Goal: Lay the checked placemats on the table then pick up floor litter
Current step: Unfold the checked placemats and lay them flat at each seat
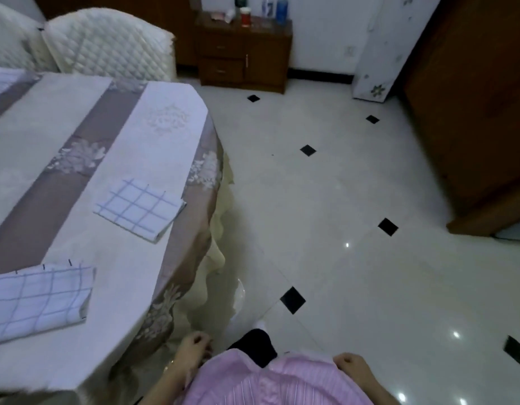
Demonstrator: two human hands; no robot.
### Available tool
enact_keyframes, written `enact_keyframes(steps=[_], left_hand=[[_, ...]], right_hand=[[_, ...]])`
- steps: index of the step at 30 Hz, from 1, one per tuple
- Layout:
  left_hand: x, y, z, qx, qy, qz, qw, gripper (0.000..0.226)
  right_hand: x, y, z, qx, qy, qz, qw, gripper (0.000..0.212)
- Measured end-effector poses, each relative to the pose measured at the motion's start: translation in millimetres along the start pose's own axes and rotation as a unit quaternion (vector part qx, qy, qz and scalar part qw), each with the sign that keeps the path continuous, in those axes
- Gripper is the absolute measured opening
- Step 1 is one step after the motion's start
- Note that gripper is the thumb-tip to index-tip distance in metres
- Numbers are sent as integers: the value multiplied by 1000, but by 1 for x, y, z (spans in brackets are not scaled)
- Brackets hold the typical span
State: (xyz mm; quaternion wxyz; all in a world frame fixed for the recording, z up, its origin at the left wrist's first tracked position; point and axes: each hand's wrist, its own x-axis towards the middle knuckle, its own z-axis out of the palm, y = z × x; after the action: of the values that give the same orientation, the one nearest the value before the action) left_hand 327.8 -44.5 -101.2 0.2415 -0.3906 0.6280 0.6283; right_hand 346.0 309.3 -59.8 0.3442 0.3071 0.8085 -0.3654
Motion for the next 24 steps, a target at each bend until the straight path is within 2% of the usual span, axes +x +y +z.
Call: enact_keyframes(steps=[1,2,3,6,8,11,13,16,19,21,24], left_hand=[[-9,19,9,29,-1,6,1000,25],[-11,46,27,11,9,20,1000,23],[-10,71,37,2,-5,33,999,21],[6,124,51,-38,32,63,997,18],[13,136,52,-67,52,72,994,18],[17,148,52,-85,111,56,989,21],[18,149,50,-80,154,55,983,20],[6,152,49,-52,230,62,970,25],[-22,167,53,-24,318,79,944,32],[-36,177,55,16,400,93,912,28],[-45,188,50,79,529,93,840,11]], right_hand=[[8,-15,-9,-28,2,0,1000,42],[16,-31,-18,-18,-13,-1,1000,44],[26,-49,-27,-37,-20,-8,999,41],[59,-112,-50,-38,-55,-29,997,31],[86,-151,-58,-16,-80,-33,996,22],[122,-225,-62,-66,-122,-77,987,19],[136,-281,-61,-119,-154,-143,970,19],[142,-371,-53,-210,-196,-272,918,21],[121,-453,-39,-301,-225,-429,821,25],[101,-495,-25,-307,-244,-501,771,23],[71,-534,5,-312,-271,-568,712,16]])
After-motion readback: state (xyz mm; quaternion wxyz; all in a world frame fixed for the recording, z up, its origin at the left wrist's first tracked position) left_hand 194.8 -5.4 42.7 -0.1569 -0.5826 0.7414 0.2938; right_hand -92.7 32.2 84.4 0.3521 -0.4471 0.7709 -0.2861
